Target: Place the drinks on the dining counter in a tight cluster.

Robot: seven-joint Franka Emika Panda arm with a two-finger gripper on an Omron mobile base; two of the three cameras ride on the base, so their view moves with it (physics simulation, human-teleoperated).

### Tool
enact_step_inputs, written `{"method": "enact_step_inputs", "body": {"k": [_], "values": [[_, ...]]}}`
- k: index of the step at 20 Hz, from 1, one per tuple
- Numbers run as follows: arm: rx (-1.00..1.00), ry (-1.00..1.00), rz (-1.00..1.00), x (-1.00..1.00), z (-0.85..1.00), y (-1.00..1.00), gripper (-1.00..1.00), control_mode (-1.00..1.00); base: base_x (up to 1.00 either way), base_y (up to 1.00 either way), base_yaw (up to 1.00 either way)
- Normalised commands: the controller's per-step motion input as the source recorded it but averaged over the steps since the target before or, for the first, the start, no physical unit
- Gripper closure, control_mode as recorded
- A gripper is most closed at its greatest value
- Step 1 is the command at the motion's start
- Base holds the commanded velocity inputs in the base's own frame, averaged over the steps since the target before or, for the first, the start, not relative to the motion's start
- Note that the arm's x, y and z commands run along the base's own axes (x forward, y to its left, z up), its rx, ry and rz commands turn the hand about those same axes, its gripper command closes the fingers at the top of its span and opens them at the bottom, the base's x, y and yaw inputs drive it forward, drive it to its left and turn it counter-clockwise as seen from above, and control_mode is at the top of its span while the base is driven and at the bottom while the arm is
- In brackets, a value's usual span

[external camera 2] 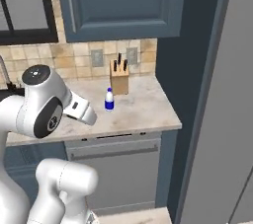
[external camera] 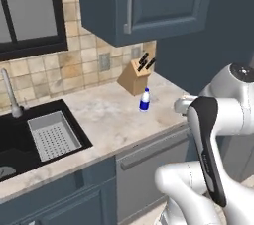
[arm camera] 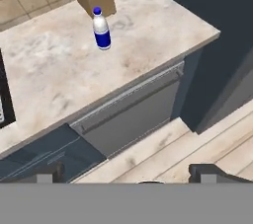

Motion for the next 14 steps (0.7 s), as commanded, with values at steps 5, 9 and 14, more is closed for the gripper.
{"method": "enact_step_inputs", "body": {"k": [5, 9, 14], "values": [[0.0, 0.0, 0.0, 0.0, 0.0, 0.0, -1.0, 1.0, 0.67, -0.49, 0.29], [0.0, 0.0, 0.0, 0.0, 0.0, 0.0, -1.0, 1.0, 0.28, -0.36, 0.13], [0.0, 0.0, 0.0, 0.0, 0.0, 0.0, -1.0, 1.0, 0.43, -0.12, 0.24]]}}
